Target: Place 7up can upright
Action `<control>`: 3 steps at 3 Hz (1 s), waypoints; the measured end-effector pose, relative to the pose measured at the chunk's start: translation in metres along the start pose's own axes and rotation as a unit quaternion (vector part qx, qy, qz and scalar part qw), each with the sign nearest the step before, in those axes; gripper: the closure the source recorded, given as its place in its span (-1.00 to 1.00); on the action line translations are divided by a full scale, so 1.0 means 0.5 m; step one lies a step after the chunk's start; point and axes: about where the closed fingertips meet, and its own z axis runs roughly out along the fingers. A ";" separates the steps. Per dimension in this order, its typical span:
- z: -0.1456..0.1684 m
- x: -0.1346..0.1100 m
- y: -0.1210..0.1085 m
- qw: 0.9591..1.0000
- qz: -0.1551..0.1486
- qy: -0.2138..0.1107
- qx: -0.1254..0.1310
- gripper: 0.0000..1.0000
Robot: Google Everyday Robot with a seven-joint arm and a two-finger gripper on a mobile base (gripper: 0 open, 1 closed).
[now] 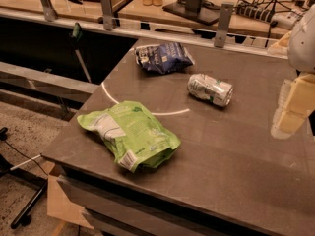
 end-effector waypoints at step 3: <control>0.101 -0.053 -0.056 0.995 0.046 0.090 -0.017 -1.00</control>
Offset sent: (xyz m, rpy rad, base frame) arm 0.0478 0.0339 -0.0318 -0.2091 0.1714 -0.1727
